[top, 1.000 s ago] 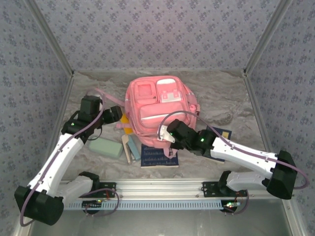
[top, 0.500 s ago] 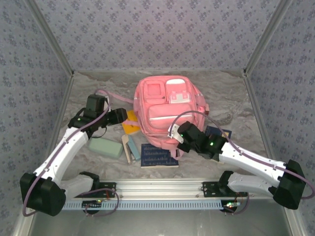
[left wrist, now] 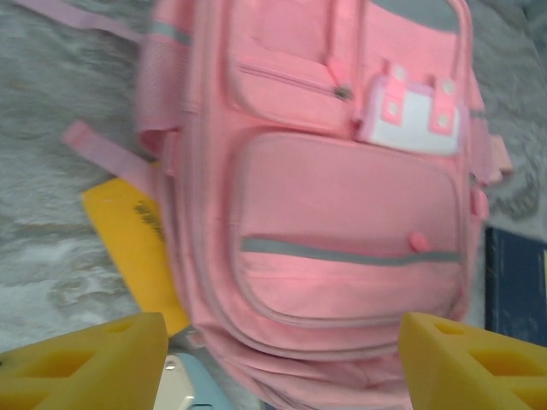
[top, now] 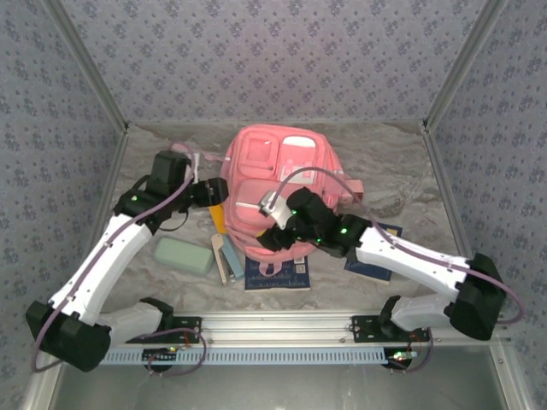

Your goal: Pack books, pencil case, and school supplies into a backpack

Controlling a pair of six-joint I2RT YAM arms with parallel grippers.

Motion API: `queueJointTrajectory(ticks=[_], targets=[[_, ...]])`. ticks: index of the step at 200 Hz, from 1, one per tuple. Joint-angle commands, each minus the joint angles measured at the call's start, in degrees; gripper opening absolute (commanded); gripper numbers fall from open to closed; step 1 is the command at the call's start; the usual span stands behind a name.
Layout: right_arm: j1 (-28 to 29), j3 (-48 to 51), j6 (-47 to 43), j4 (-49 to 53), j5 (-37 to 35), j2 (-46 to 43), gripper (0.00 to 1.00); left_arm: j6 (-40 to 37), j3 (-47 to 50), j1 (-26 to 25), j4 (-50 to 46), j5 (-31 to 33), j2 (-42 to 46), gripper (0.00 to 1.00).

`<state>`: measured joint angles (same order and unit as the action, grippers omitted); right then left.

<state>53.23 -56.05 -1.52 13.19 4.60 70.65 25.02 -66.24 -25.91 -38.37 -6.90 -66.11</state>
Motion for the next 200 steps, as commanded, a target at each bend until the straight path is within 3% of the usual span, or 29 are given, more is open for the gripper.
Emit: queueJointTrajectory(ticks=[1,22,40,54,84,112,140,164,200], targets=[[-4.37,4.0,7.5,-2.27,-1.24,-9.57,0.61,-5.86,-4.13,-4.55,-5.04,-1.92,-5.9,0.73],[-13.08,9.16,17.9,-3.2,-3.54,-18.01,0.58,-7.35,-6.1,-6.94,-4.12,-3.96,-10.98,0.73],[-22.97,9.16,25.76,3.53,1.04,-19.94,0.59,-6.15,-8.83,-7.05,-3.79,-5.49,-15.65,0.75],[-28.25,8.82,26.75,7.62,5.74,-19.46,0.6,-6.54,-11.65,-7.52,-3.92,-6.15,-19.4,0.75],[-33.29,8.84,26.72,13.82,9.25,-17.29,0.61,-10.49,-21.04,-9.54,-8.94,-5.66,-28.18,0.74],[-35.02,9.32,26.15,15.01,14.18,-16.12,0.61,-8.55,-22.44,-11.46,-9.31,-8.67,-31.54,0.73],[-34.78,9.93,24.55,16.36,13.27,-15.39,0.61,-16.26,-26.92,-14.41,-14.4,-9.75,-35.23,0.68],[-34.69,11.11,24.54,15.29,13.19,-15.66,0.61,-23.87,-30.83,-16.64,-18.07,-5.73,-39.24,0.65],[-34.79,11.35,24.28,14.01,13.93,-15.71,0.63,-30.76,-37.11,-16.8,-19.8,-4.3,-45.1,0.65]])
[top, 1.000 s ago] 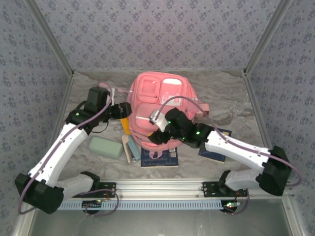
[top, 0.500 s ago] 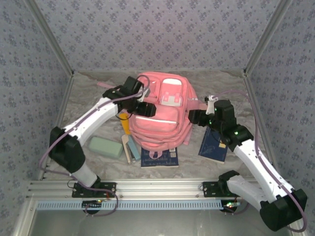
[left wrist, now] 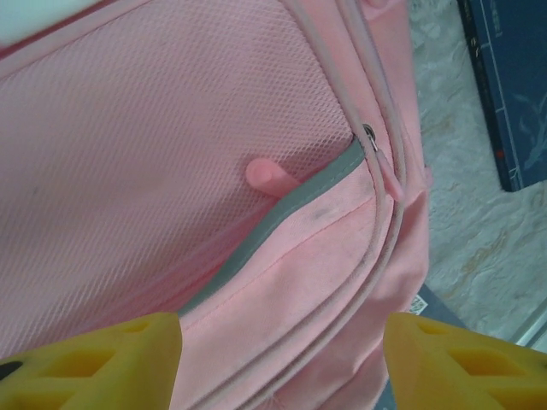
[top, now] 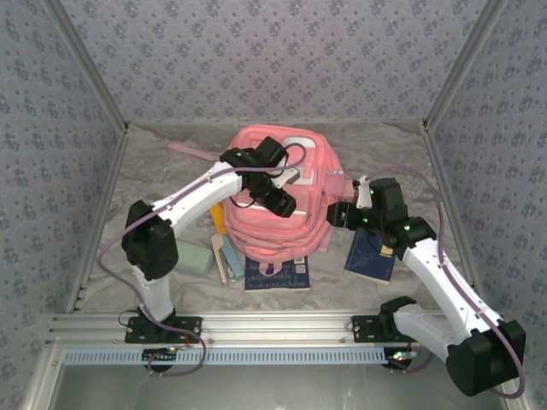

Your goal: Pack books, pencil case, and school supplies into a backpack

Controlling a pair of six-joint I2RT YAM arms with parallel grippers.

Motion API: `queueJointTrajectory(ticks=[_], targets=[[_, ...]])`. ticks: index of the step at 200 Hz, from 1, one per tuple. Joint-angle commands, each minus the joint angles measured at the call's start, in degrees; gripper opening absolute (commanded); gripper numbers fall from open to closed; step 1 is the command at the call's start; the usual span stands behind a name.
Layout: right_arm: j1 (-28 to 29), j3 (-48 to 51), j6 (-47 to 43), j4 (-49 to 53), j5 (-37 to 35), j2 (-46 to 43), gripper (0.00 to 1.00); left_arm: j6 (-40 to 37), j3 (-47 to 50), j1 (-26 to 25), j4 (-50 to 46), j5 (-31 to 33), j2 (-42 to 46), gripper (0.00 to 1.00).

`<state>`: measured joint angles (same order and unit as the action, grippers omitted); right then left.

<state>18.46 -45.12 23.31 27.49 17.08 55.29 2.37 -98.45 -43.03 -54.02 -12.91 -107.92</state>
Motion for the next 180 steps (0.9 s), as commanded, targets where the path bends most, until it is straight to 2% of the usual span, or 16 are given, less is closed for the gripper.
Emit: queueJointTrajectory(ticks=[1,20,33,57,101,125,163,180], targets=[[0.04,0.4,-0.55,-0.31,1.41,-0.35,0.64,-8.36,-5.16,0.31,-4.29,1.77,-3.49,0.65],[0.08,0.42,-0.56,0.24,1.38,-1.11,0.65,-12.26,-9.1,1.0,-7.37,1.46,-7.72,0.66],[0.02,0.4,-0.55,0.79,0.94,-1.97,0.65,-13.13,-11.17,1.95,-9.43,-1.2,-10.12,0.64],[0.09,0.65,-0.64,2.0,0.3,-3.28,0.66,-12.39,-10.84,3.1,-8.69,-7.37,-11.54,0.62],[0.17,1.35,-0.5,2.5,-0.23,-4.23,0.66,-12.82,-8.9,2.75,-9.19,-12.83,-12.5,0.57],[0.26,1.82,-0.24,2.03,-0.45,-4.08,0.66,-13.22,-7.85,2.77,-9.19,-14.34,-12.56,0.42],[0.09,2.98,1.47,0.48,-1.48,-2.95,0.66,-14.13,-7.64,2.8,-9.88,-12.07,-11.87,0.0],[-0.17,3.82,2.51,-0.92,-1.83,-2.26,0.65,-14.24,-7.15,3.08,-9.08,-10.43,-10.17,0.0]])
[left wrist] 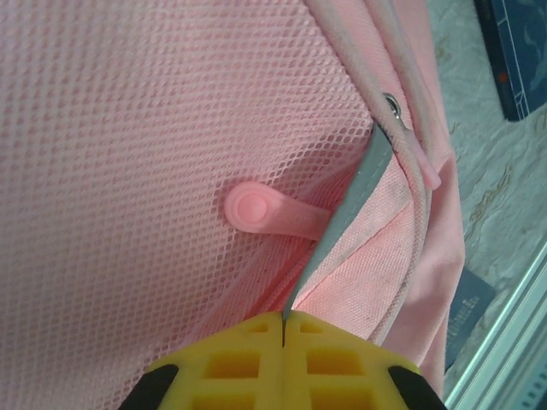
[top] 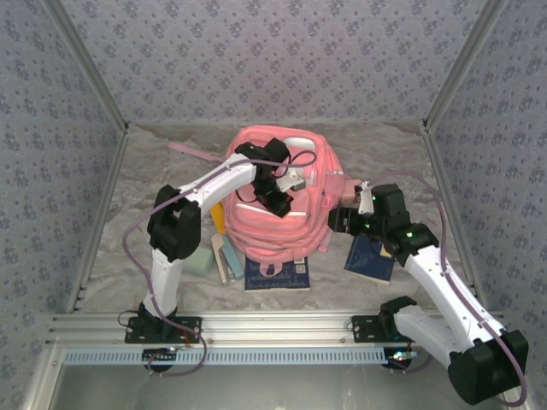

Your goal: Pack books, pencil case, and school supplies into a backpack

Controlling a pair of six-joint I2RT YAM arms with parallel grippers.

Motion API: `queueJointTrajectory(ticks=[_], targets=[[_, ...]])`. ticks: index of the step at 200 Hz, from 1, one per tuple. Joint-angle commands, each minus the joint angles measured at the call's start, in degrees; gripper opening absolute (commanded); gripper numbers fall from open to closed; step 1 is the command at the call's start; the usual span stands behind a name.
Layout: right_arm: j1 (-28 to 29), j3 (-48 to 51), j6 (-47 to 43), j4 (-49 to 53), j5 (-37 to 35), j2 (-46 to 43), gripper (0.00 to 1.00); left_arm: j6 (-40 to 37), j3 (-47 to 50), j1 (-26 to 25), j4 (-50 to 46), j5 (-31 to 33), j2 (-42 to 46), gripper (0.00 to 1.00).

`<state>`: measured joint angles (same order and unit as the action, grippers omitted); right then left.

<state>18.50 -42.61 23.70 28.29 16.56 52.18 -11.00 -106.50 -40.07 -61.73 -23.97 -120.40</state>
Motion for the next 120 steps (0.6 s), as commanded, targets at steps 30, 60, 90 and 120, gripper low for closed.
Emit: queueJointTrajectory(ticks=[30,60,90,120], targets=[[-0.57,3.26,5.11,-4.44,-1.62,1.64,0.64,0.21,2.19,1.5,2.08,3.3,7.56,0.0],[-1.89,4.79,9.69,-6.16,-0.88,1.73,0.55,2.3,4.33,3.18,7.68,2.26,14.81,0.0],[-2.84,6.62,9.59,-10.46,1.8,1.89,0.51,3.14,4.41,4.27,9.63,-0.92,18.43,0.0],[-2.8,9.94,7.55,-18.96,1.3,1.46,0.49,1.57,3.48,4.85,7.86,-1.51,18.69,0.0]])
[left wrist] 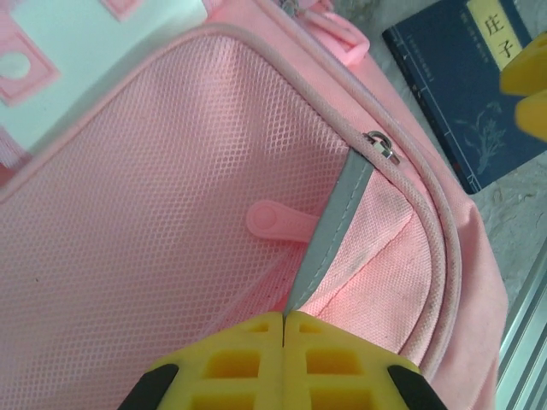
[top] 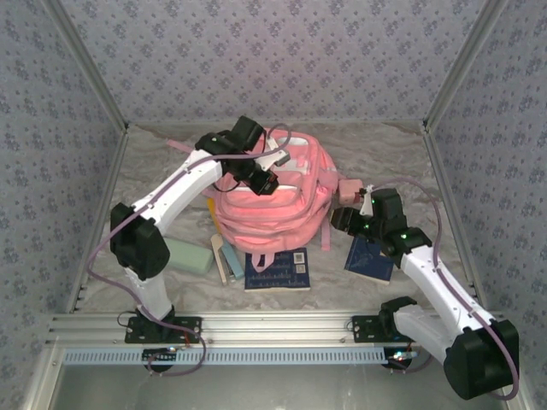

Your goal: Pack books, pencil case, and school supplies into a backpack

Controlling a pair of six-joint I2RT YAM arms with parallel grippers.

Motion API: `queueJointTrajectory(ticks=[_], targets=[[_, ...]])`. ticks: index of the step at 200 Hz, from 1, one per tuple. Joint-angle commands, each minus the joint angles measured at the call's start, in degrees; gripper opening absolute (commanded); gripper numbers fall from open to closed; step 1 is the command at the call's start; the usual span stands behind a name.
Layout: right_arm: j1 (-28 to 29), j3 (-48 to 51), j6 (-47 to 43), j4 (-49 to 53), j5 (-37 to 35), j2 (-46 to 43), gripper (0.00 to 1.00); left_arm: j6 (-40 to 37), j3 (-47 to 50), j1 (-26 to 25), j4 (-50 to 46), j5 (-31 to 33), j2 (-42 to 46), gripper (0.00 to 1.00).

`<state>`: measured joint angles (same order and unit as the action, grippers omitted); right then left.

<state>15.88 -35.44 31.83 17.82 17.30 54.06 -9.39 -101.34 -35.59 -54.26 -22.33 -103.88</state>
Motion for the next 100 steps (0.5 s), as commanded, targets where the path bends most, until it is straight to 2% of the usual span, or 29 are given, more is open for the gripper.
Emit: queueJointTrajectory(ticks=[1,23,60,75,90,100], targets=[[-0.16,2.98,-0.61,-9.03,0.51,-0.43,0.48,-0.08,-1.67,0.4,0.38,-3.2,2.17,0.0],[-0.14,4.11,1.56,-13.76,0.56,1.28,0.32,0.07,-0.22,1.37,1.63,-4.35,3.6,0.0],[-1.04,3.07,12.99,-19.36,10.35,11.03,0.19,0.39,2.01,2.19,3.32,-5.84,5.22,0.0],[-1.15,3.27,15.79,-21.6,11.95,13.46,0.2,0.25,2.7,2.37,3.42,-6.04,5.51,0.0],[-1.17,3.1,15.22,-20.67,10.11,14.22,0.35,0.24,3.24,2.61,3.85,-6.24,5.93,0.0],[-1.14,2.35,12.24,-18.31,8.12,14.23,0.39,0.33,3.51,2.96,4.19,-6.8,6.29,0.0]])
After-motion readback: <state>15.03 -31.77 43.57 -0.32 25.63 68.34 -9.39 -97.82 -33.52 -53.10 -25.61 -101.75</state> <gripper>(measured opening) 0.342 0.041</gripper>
